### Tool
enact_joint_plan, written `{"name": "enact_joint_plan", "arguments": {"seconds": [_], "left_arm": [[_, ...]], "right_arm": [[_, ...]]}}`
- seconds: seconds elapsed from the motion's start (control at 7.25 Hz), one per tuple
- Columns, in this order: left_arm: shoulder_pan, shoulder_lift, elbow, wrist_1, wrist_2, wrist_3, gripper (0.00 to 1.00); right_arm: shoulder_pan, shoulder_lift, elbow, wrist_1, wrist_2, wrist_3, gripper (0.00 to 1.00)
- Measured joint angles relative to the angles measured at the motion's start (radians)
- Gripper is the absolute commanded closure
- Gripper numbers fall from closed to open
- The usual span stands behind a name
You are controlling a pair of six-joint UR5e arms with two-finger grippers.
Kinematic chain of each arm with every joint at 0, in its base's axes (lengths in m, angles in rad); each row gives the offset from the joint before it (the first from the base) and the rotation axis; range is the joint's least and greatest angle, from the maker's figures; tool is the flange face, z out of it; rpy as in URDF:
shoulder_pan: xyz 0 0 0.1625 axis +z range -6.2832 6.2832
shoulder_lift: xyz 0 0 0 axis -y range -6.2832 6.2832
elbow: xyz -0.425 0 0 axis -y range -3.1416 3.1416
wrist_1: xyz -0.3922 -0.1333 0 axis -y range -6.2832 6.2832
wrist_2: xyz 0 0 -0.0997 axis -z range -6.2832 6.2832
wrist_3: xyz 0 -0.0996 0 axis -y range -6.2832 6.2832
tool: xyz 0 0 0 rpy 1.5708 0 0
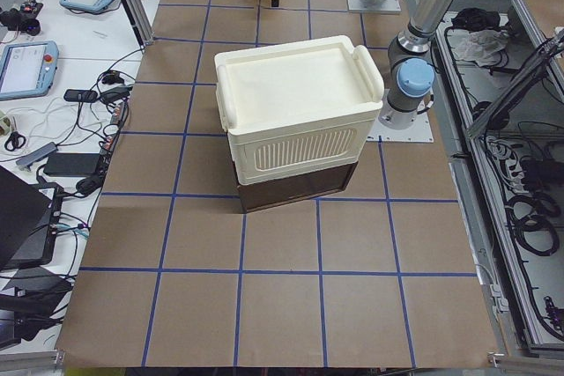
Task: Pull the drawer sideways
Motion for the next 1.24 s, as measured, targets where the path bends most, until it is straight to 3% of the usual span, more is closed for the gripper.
{"name": "enact_joint_plan", "arguments": {"seconds": [1.24], "left_arm": [[-0.011, -0.027, -0.013, 0.033, -0.021, 0.049, 0.0]], "right_arm": [[0.0, 0.0, 0.0, 0.001, 0.0, 0.0, 0.0]]}}
